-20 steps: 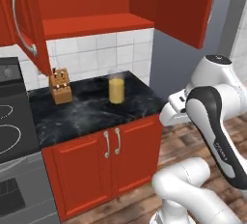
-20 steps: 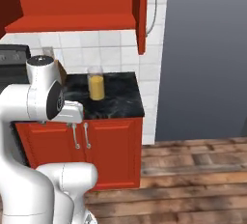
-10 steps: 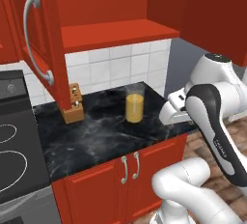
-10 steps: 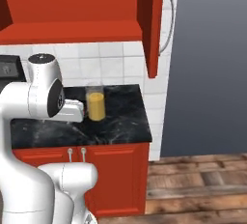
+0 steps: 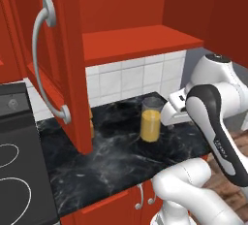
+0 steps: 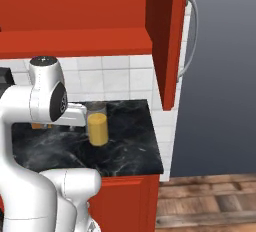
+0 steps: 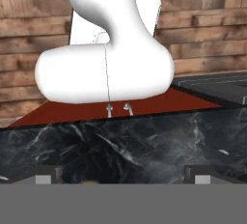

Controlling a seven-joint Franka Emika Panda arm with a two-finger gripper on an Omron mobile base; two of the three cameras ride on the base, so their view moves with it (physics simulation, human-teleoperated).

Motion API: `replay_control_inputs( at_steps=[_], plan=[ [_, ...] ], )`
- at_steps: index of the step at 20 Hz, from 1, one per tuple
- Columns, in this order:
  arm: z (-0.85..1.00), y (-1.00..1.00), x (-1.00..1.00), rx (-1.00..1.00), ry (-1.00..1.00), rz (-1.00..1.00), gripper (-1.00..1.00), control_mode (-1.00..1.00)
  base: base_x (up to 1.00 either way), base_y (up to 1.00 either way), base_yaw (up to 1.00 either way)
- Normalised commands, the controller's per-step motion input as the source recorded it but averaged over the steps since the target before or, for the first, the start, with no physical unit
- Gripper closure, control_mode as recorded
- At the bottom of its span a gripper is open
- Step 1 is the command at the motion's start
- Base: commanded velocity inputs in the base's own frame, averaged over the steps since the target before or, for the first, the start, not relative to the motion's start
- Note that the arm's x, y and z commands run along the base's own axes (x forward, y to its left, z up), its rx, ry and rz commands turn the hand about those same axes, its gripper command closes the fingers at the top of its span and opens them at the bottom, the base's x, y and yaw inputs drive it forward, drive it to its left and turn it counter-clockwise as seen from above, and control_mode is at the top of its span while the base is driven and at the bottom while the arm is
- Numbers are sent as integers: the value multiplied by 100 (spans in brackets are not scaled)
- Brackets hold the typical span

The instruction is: There is a tray on the dining counter. Grab the cup, mug, and pitcher and place them on the tray. The pitcher may be placed next to the tray if it cannot fit the tray.

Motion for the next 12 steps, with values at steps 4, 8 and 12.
replay_control_inputs(
  at_steps=[4,8,12],
  plan=[
    [0,-4,7,-1,1,-1,-100,-100,31,-3,-1],
    [0,-16,43,-8,5,-17,-100,-100,0,0,0],
    [0,0,91,-6,7,-23,-100,-100,0,0,0]
  ],
)
